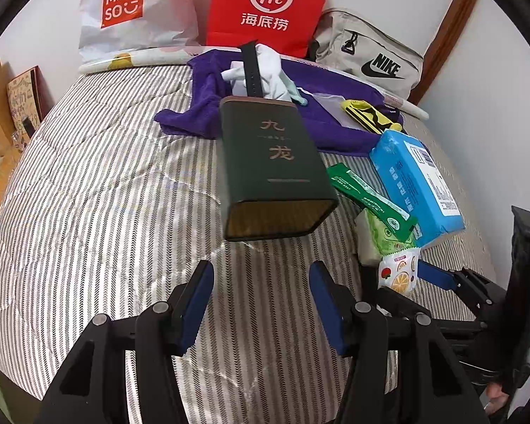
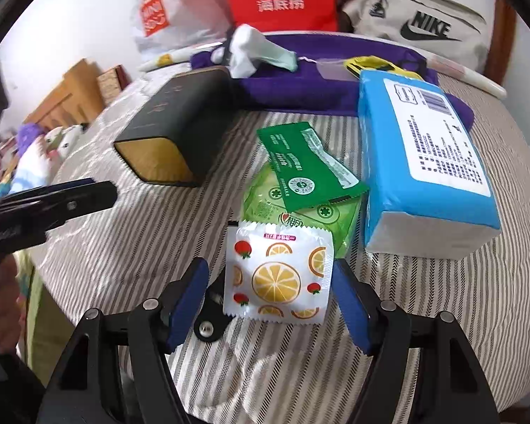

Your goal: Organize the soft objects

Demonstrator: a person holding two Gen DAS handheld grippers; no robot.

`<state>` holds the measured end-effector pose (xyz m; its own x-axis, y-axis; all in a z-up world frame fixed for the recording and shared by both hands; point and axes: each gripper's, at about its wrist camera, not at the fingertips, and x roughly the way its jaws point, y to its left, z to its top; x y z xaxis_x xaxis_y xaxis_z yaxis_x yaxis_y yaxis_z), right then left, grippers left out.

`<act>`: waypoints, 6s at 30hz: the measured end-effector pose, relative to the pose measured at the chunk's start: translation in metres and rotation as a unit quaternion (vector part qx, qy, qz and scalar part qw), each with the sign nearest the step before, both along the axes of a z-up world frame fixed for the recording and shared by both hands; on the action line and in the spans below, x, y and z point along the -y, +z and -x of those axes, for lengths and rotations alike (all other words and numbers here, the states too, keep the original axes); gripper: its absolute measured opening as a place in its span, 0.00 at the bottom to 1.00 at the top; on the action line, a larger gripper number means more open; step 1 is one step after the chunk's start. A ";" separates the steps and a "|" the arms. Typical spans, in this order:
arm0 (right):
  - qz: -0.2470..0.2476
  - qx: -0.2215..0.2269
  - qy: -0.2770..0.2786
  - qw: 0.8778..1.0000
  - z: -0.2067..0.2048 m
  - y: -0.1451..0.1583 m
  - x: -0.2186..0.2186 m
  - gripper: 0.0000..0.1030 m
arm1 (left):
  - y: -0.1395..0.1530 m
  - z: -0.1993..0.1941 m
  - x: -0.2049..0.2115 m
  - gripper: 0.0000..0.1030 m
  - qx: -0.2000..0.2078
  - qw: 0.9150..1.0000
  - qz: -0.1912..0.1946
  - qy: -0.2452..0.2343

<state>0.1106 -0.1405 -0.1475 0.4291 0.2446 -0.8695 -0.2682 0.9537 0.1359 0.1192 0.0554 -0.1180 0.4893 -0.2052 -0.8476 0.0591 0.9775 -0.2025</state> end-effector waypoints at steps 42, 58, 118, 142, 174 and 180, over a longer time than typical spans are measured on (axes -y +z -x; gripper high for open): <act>-0.017 0.084 -0.033 0.996 0.041 0.034 0.128 0.55 | -0.043 0.008 0.141 0.51 -0.005 0.987 -0.113 -0.115; -0.033 0.071 -0.035 0.996 0.038 0.022 0.132 0.55 | -0.039 0.031 0.068 0.21 -0.002 0.992 -0.098 -0.082; -0.050 0.119 0.007 0.992 -0.073 0.105 0.107 0.52 | 0.072 -0.051 0.012 0.19 0.092 0.996 0.006 0.006; -0.037 0.073 0.027 0.996 -0.198 0.068 0.092 0.52 | 0.060 -0.176 0.030 0.19 0.075 0.997 0.025 -0.012; -0.029 0.003 0.039 0.999 -0.255 0.017 0.084 0.59 | 0.011 -0.247 0.044 0.20 0.003 1.000 0.014 -0.012; -0.028 0.016 0.033 0.999 -0.248 0.027 0.088 0.67 | 0.017 -0.241 0.038 0.37 -0.008 1.000 0.029 0.002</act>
